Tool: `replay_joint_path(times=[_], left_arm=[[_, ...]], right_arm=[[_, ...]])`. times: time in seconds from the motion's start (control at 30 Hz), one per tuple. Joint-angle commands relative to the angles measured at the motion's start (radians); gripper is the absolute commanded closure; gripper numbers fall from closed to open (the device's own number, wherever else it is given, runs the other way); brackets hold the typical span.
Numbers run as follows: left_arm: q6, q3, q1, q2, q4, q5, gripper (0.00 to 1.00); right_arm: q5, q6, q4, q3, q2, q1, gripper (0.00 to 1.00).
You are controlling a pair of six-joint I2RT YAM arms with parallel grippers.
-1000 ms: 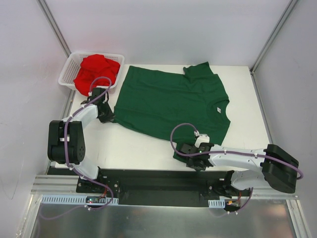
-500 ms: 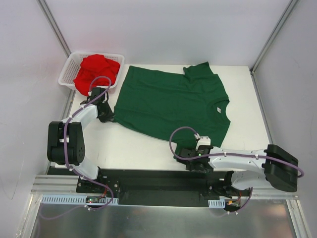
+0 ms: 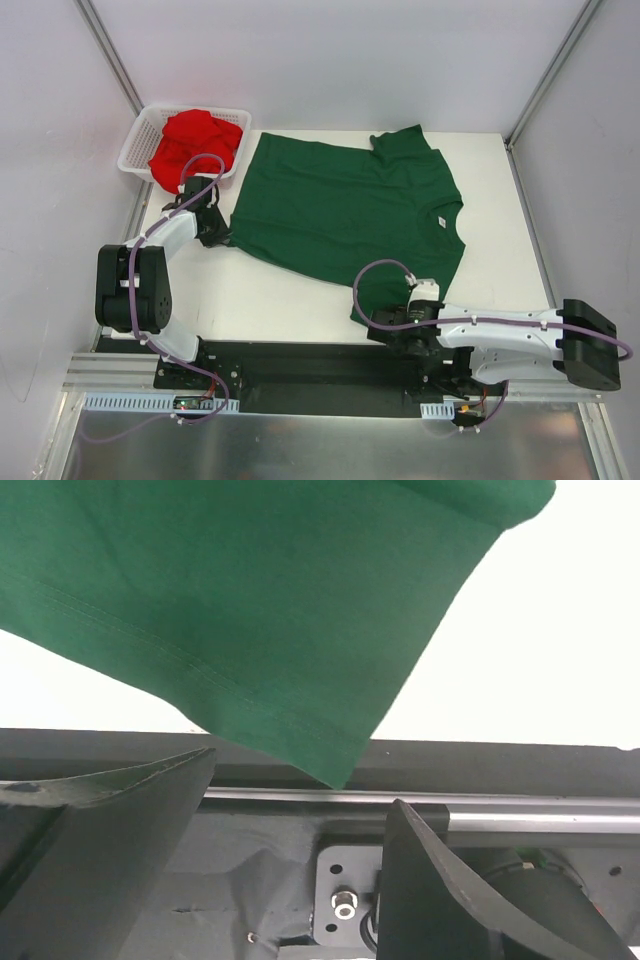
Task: Fold and stack the t-shirts
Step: Grap the side of the flattened tshirt closest away from the robot with both arms
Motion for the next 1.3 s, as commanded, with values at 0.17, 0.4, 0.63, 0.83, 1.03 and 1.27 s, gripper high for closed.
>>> replay_joint_path(times=[0.17, 0.4, 0.63, 0.83, 1.03, 1.27], left_arm=[[-0.001, 0.008, 0.010, -0.023, 0.005, 0.005, 1.00], [-0.002, 0.006, 0.010, -0.025, 0.005, 0.006, 1.00], [-0.004, 0.003, 0.010, -0.034, 0.008, 0.017, 1.00], [-0.005, -0.005, 0.010, -0.040, 0.016, 0.037, 1.00], [-0.010, -0.006, 0.010, -0.032, 0.024, 0.043, 1.00], [-0.008, -0.006, 0.010, -0.032, 0.027, 0.044, 1.00]], right_arm=[[0.014, 0.107, -0.077, -0.024, 0.040, 0.074, 0.24], [0.032, 0.083, -0.017, -0.008, 0.059, 0.116, 0.23], [0.110, 0.120, 0.034, 0.001, 0.080, 0.171, 0.22], [0.115, 0.189, 0.106, -0.077, 0.001, 0.197, 0.22], [0.097, 0.282, 0.065, -0.142, -0.078, 0.220, 0.22], [0.098, 0.327, -0.061, -0.031, 0.057, 0.245, 0.22]])
